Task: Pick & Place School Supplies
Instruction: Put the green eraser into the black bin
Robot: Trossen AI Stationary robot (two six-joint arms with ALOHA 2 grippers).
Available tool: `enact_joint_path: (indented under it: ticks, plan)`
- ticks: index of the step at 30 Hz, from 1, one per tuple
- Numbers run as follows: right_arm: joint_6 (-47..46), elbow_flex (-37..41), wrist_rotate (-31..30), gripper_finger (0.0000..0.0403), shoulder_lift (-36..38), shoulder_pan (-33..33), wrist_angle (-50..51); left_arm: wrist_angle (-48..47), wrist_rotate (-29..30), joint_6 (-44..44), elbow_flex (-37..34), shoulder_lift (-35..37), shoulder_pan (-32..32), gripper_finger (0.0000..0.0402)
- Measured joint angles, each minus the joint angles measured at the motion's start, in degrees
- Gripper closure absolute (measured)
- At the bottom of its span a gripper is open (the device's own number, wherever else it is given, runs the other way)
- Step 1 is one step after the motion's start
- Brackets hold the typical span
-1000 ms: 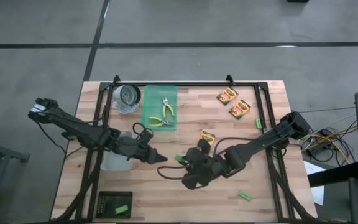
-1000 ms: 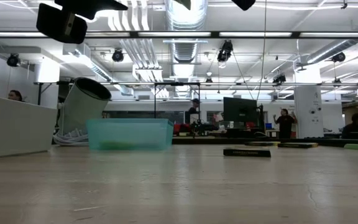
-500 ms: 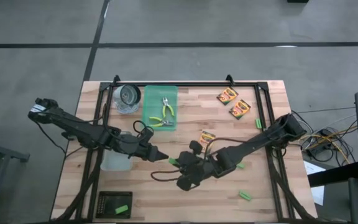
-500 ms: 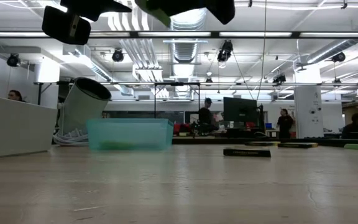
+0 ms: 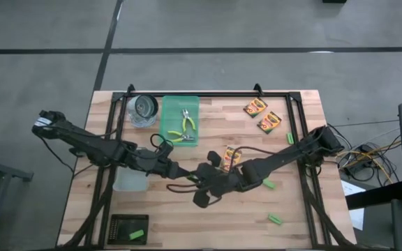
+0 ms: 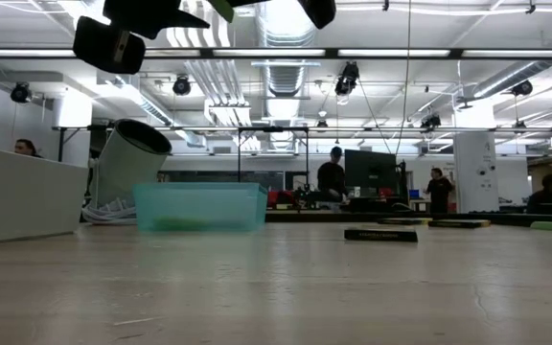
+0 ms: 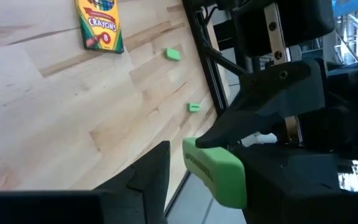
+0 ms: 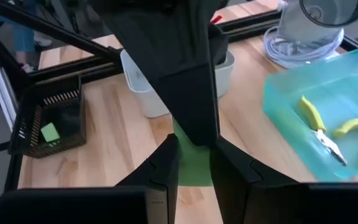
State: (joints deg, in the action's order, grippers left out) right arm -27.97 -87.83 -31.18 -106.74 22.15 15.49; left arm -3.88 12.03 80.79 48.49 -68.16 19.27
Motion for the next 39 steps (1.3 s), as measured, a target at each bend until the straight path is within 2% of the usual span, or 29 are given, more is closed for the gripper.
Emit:
enact_joint_path:
  ticks: [22, 39]
  plan:
    - [-0.5, 0.1, 2.3, 0.0335, 0.0, 0.1, 2.6, -0.1, -0.4, 0.0, 0.0, -0.7, -0.2, 0.0239]
    - [0.1, 0.1, 2.8, 0.0335, 0.0, -1.3, 2.7, 1.8, -0.5, -1.5, -0.1, -0.7, -0.1, 0.0305]
